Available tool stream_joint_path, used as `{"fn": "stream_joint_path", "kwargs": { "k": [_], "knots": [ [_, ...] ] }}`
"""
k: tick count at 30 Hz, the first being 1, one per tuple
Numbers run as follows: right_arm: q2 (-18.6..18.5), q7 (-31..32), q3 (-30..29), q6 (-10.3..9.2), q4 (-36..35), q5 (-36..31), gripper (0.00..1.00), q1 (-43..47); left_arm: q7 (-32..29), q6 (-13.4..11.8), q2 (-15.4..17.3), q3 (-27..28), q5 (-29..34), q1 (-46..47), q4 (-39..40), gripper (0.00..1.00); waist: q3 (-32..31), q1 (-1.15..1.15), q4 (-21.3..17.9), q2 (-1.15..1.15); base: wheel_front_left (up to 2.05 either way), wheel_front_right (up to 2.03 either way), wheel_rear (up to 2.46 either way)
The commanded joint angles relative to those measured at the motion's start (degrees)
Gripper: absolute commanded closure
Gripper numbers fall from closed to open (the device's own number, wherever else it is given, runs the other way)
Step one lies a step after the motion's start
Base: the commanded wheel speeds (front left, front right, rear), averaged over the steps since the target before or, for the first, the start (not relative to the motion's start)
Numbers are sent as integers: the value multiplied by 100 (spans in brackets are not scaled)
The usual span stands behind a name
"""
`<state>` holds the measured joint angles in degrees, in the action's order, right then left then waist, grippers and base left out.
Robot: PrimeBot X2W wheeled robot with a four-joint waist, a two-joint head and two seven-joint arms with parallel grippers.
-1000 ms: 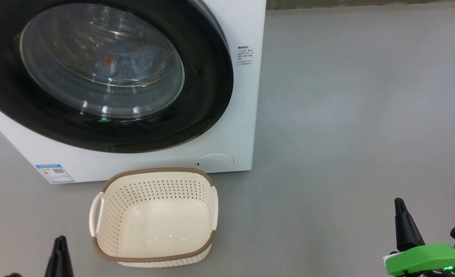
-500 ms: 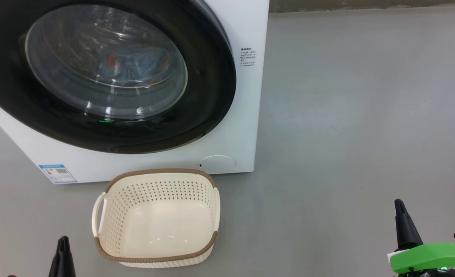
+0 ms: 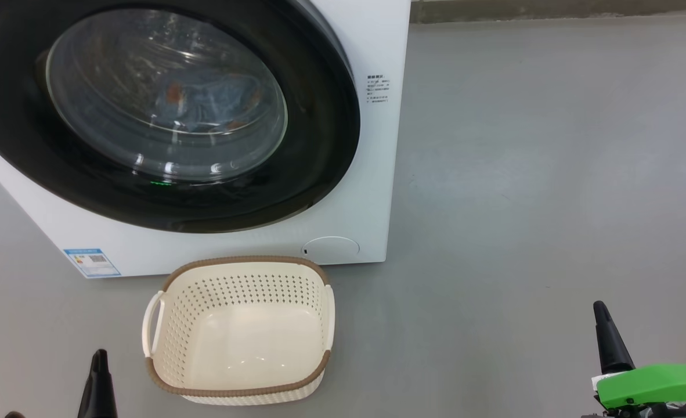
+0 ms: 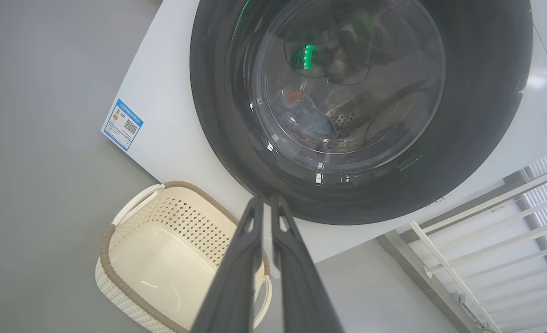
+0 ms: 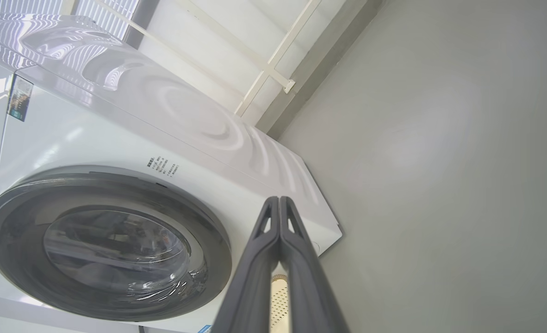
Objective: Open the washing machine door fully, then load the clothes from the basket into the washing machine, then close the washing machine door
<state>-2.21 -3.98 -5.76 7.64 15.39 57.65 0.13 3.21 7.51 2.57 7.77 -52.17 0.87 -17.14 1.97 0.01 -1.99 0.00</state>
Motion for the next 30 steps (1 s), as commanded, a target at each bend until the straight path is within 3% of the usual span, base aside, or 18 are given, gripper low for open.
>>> {"fn": "stream_joint_path", "kwargs": {
  "k": [1,30],
  "knots": [
    [-108,35,49,-8,-137,122,100,-313,-33,-1,60,78,-143,237,186,100,-3,0,4,0,0,0,0],
    [-116,529,23,-12,-139,1884,100,-475,-520,-2,45,-27,-2145,390,250,100,-95,0,105,0,0,0,0]
  ]
}}
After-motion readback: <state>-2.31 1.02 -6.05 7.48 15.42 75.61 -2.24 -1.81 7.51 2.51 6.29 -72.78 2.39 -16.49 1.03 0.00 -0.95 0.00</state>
